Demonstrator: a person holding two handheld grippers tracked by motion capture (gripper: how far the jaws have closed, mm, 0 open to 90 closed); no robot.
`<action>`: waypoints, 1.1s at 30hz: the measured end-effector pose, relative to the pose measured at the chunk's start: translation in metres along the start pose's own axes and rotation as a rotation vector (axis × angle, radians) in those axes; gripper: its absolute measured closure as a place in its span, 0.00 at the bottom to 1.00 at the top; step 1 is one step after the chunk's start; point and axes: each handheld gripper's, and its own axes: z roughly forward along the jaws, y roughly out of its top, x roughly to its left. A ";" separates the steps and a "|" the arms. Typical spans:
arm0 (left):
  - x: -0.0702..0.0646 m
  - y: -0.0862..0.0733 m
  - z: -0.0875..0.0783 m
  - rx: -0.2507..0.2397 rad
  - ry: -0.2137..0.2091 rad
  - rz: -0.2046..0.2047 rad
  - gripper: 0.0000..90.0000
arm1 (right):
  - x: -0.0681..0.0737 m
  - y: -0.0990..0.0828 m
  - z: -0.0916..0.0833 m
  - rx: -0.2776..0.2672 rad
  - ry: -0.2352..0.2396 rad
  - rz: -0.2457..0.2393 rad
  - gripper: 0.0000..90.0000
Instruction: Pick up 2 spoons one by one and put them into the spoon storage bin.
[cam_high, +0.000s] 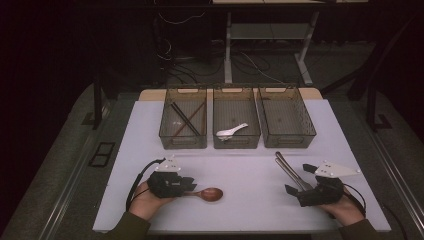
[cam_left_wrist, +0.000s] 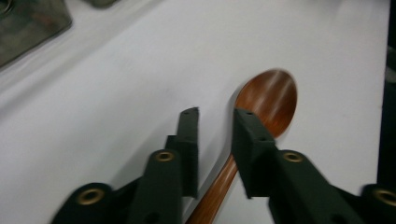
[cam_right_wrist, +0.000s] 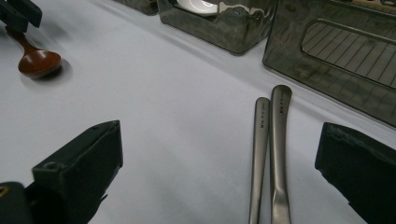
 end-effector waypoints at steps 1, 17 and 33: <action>-0.001 0.002 0.002 -0.007 -0.014 -0.002 0.72 | 0.000 0.000 0.000 0.001 0.000 0.000 0.00; -0.018 0.016 0.041 0.061 -0.073 0.048 0.54 | 0.000 0.000 0.000 0.002 -0.002 -0.002 0.00; -0.027 0.013 0.046 0.133 -0.066 0.141 0.52 | 0.000 0.000 0.000 0.000 -0.002 -0.003 0.00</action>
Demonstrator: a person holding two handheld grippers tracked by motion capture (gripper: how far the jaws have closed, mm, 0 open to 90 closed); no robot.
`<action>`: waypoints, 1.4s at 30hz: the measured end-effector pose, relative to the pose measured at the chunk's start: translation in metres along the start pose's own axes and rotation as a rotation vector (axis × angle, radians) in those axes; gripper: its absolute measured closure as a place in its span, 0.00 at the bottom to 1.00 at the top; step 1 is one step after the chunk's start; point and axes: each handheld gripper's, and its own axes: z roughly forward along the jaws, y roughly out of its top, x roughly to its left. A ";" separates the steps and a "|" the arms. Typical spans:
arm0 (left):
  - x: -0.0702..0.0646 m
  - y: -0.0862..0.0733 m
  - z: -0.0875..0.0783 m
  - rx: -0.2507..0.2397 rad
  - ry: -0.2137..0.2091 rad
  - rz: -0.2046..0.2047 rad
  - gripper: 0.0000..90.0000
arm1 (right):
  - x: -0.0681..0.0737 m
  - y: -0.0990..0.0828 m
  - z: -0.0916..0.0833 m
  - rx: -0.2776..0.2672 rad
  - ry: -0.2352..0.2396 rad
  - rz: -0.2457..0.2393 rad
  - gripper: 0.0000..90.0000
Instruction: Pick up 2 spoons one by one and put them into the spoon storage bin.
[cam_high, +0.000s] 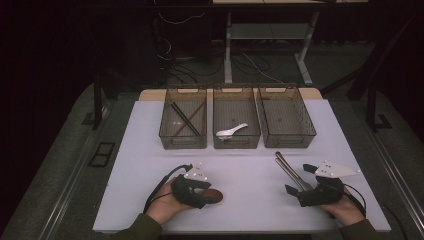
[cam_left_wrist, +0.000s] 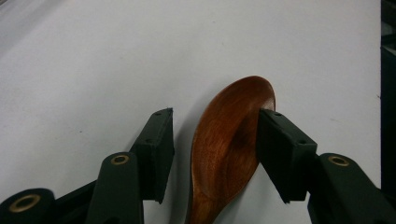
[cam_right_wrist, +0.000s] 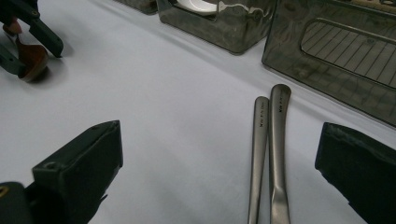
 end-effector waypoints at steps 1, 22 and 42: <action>0.000 0.000 0.000 -0.001 -0.006 0.001 0.53 | 0.000 0.000 0.000 0.000 0.000 0.000 0.00; -0.002 -0.001 -0.004 0.001 -0.082 0.032 0.87 | -0.001 0.000 0.000 -0.001 0.000 0.001 0.00; -0.001 0.003 -0.010 -0.031 -0.045 0.033 0.91 | -0.001 0.000 0.000 -0.002 -0.001 0.004 0.00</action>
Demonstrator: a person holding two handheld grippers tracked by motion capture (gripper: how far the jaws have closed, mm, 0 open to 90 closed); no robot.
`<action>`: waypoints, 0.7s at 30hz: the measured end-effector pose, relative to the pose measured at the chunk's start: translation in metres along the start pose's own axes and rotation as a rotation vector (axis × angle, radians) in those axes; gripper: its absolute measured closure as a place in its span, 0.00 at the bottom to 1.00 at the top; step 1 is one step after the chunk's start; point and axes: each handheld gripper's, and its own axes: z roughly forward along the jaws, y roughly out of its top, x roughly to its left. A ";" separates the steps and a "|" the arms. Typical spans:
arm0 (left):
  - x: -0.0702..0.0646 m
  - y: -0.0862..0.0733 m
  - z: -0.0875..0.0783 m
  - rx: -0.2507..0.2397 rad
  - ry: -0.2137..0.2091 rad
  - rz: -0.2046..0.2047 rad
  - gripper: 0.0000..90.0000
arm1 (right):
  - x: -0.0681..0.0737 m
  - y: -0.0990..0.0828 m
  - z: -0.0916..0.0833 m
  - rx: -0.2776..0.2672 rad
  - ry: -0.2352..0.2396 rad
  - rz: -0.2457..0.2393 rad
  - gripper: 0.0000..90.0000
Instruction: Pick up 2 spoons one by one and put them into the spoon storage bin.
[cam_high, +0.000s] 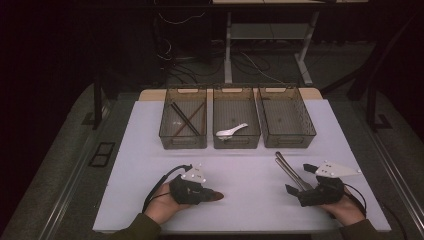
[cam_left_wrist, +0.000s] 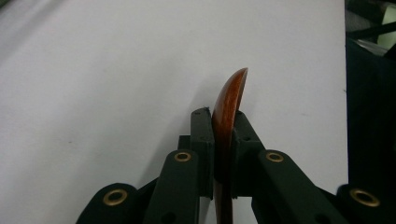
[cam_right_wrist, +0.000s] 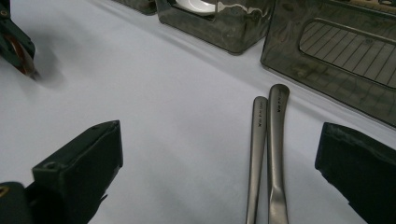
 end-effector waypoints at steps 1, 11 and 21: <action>0.001 0.001 -0.001 -0.004 0.005 -0.007 0.91 | 0.000 0.000 0.000 0.001 0.001 -0.001 0.00; 0.010 0.013 -0.009 -0.067 0.071 -0.057 0.91 | 0.000 0.000 0.000 -0.003 0.002 -0.003 0.00; 0.019 0.032 -0.009 -0.110 0.096 -0.074 0.91 | 0.001 0.000 0.000 -0.002 0.001 -0.003 0.00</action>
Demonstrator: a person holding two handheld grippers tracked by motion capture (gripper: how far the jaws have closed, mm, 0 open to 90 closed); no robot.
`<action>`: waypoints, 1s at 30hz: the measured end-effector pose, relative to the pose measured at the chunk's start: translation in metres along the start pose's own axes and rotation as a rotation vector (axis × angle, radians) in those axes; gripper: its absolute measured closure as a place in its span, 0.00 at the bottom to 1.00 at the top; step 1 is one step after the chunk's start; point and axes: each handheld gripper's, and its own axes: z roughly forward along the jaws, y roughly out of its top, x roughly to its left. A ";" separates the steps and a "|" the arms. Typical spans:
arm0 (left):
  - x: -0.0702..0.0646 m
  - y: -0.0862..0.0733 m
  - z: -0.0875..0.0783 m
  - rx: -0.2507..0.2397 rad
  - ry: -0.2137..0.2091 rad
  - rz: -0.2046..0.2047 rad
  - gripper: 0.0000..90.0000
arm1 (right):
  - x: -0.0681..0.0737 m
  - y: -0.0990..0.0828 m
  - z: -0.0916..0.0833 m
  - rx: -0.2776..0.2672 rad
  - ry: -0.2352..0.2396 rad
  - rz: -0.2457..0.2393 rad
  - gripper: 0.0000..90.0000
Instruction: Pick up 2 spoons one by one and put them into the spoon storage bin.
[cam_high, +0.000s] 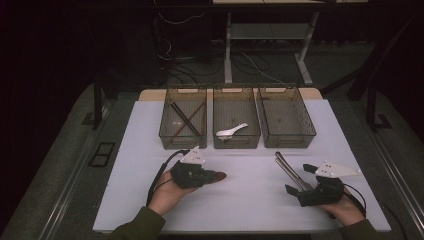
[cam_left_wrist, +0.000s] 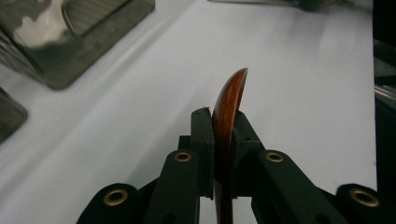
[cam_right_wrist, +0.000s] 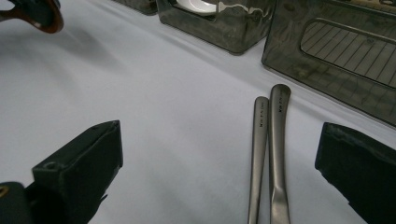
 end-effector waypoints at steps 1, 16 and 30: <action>0.001 0.003 0.001 -0.005 0.004 0.000 0.91 | 0.000 0.000 0.000 0.000 0.000 0.000 0.00; 0.014 0.059 0.011 -0.084 0.044 0.014 0.91 | 0.001 0.000 0.000 0.001 0.001 -0.003 0.00; 0.045 0.117 0.025 -0.132 0.116 0.007 0.91 | 0.000 0.000 -0.001 -0.004 0.004 0.001 0.00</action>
